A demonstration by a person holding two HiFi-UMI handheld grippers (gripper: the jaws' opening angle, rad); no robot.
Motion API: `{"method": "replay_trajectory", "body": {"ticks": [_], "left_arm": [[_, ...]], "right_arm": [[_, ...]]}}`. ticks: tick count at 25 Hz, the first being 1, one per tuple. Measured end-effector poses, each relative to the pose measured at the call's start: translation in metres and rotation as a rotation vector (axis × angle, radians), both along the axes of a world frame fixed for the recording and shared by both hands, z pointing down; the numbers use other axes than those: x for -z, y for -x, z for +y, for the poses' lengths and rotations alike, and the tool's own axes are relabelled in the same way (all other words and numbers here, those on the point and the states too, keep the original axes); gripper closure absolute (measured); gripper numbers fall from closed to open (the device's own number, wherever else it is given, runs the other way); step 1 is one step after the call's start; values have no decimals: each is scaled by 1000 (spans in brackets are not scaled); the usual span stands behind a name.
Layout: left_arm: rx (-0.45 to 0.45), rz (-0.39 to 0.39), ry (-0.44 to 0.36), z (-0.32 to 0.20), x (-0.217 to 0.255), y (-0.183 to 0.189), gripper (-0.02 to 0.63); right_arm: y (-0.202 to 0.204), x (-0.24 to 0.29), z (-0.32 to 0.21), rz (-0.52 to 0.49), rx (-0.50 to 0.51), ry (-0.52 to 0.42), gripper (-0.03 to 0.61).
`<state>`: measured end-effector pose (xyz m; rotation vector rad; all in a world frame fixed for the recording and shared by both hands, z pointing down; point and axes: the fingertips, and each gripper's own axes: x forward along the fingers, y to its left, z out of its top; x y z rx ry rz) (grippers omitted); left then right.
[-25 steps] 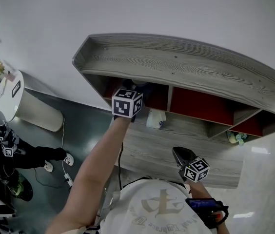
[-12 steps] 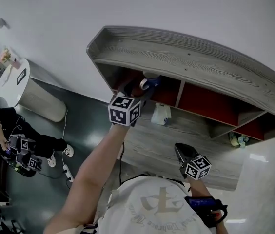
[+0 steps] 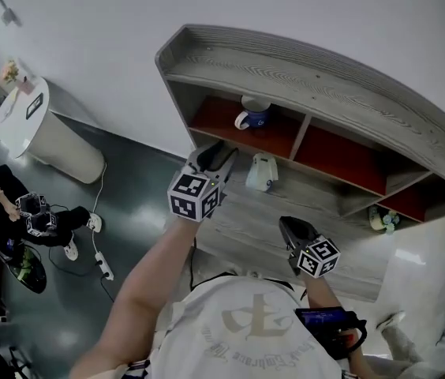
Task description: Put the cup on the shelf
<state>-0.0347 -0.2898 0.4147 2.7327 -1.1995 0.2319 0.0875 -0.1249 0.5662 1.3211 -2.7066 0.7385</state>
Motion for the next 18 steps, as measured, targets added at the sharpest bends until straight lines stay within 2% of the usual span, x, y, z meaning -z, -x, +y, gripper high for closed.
{"method": "replay_trajectory", "body": {"ticks": [12, 17, 18], "left_arm": [[51, 33, 73, 68, -51, 48, 576], [44, 31, 116, 102, -82, 59, 578], [46, 34, 122, 107, -87, 61, 609]], "right_arm": [[26, 15, -3, 23, 44, -32, 574], [34, 18, -2, 31, 59, -42, 574], [35, 19, -2, 33, 63, -45, 574]]}}
